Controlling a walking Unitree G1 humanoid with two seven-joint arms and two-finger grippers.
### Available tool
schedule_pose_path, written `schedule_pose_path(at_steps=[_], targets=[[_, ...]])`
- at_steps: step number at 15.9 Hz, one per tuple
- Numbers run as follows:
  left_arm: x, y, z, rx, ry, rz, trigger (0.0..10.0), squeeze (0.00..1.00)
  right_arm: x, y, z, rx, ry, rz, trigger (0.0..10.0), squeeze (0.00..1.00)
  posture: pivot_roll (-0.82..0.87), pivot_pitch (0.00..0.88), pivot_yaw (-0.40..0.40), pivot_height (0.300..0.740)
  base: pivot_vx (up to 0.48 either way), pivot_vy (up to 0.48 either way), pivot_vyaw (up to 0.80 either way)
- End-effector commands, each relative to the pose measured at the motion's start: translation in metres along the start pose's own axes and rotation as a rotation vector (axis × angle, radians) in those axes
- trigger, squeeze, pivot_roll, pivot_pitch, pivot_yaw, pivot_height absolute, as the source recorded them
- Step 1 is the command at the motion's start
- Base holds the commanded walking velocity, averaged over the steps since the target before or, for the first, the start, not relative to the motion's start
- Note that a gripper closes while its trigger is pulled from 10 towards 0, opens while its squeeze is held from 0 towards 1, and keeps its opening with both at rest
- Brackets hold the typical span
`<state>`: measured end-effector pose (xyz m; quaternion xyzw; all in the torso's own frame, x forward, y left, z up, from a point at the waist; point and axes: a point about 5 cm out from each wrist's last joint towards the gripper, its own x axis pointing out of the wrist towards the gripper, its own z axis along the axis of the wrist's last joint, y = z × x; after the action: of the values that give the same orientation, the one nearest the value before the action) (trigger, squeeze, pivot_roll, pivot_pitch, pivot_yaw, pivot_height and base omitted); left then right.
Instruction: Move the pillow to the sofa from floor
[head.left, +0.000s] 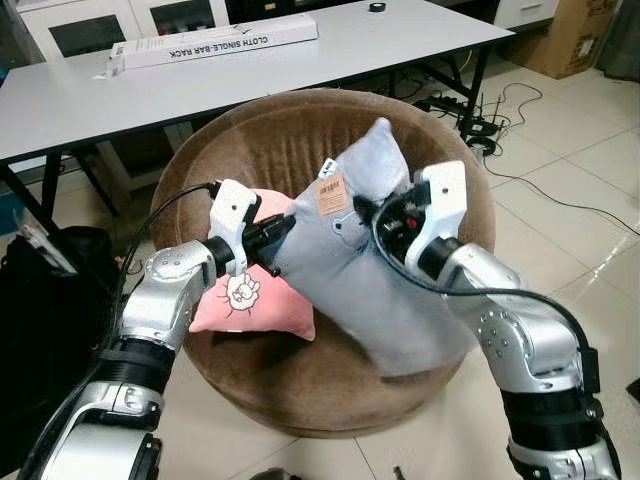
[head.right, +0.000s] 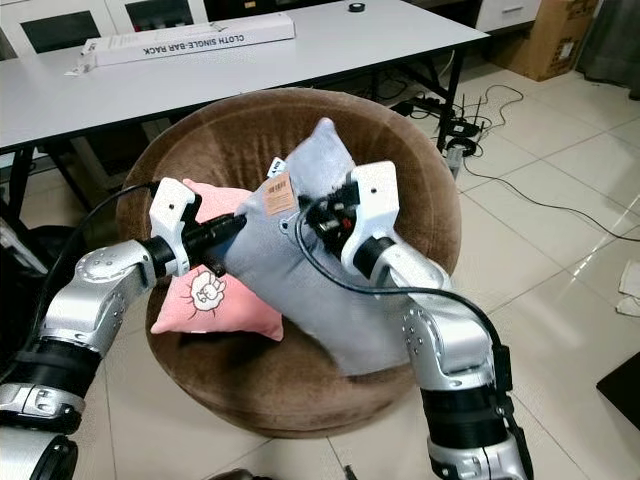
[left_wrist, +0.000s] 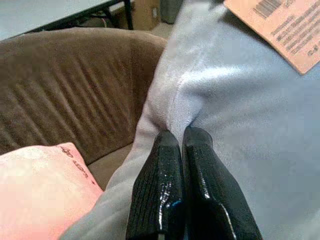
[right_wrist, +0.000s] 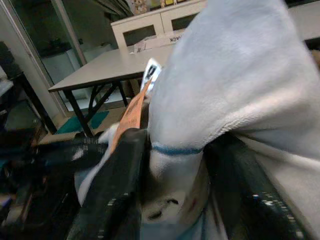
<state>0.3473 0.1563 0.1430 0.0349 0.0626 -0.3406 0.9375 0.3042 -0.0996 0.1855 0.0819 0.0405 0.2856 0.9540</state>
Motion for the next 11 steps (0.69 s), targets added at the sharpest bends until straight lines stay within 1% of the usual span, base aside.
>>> schedule_pose_path(at_steps=[1,6,7,8,9,10,11], targets=[[0.004,0.005,0.010,0.008,-0.037,0.033,0.0,0.00,-0.001,0.008,0.011,-0.011,-0.046,0.057,10.0,1.00,-0.06,0.000,0.117,0.740,0.000,0.000,0.00],[0.010,0.004,0.011,0.013,-0.045,0.028,0.0,0.00,-0.007,-0.003,0.016,0.024,-0.069,0.048,10.0,1.00,-0.07,0.000,0.125,0.740,0.000,0.000,0.00],[0.011,0.001,0.009,0.009,-0.040,0.016,0.0,0.00,-0.008,-0.005,0.018,0.042,-0.084,0.049,10.0,1.00,-0.08,0.000,0.127,0.740,0.000,0.000,0.00],[0.013,-0.005,0.004,0.006,-0.033,-0.020,0.0,0.00,-0.009,-0.008,0.021,0.069,-0.104,0.050,10.0,1.00,-0.08,0.000,0.128,0.740,0.000,0.000,0.00],[0.014,-0.007,0.004,0.008,-0.034,-0.032,0.0,0.00,-0.009,-0.011,0.022,0.077,-0.108,0.036,10.0,1.00,-0.08,0.000,0.128,0.740,0.000,0.000,0.00],[0.015,-0.010,0.004,0.005,-0.047,-0.047,0.0,0.00,-0.010,-0.019,0.023,0.099,-0.115,-0.004,10.0,1.00,-0.09,0.000,0.130,0.740,0.000,0.000,0.00],[0.016,-0.011,0.004,0.005,-0.051,-0.049,0.0,0.00,-0.010,-0.022,0.023,0.103,-0.115,-0.015,10.0,1.00,-0.09,0.000,0.130,0.740,0.000,0.000,0.00]])
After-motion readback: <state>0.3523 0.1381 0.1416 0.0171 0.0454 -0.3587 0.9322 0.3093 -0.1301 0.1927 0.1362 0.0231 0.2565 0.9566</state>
